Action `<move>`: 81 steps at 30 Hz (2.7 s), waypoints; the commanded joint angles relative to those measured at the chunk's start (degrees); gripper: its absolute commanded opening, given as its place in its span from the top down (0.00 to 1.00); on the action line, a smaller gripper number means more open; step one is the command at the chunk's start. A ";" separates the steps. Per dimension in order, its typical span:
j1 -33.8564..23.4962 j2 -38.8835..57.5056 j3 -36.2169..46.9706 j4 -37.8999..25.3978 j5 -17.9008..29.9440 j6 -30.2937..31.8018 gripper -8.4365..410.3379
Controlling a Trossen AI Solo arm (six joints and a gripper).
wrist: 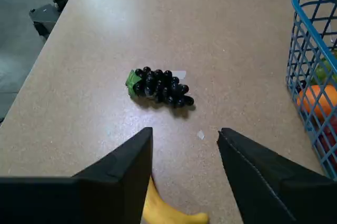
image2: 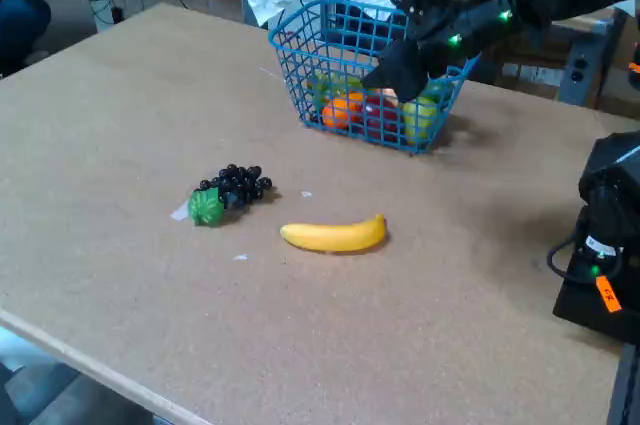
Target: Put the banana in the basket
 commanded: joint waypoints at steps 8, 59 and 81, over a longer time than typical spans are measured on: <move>0.17 2.25 0.02 -2.36 -0.55 0.48 0.34; 6.08 51.15 12.81 2.91 -11.45 -13.03 0.34; 6.27 60.24 21.55 -5.14 -11.47 -15.10 0.44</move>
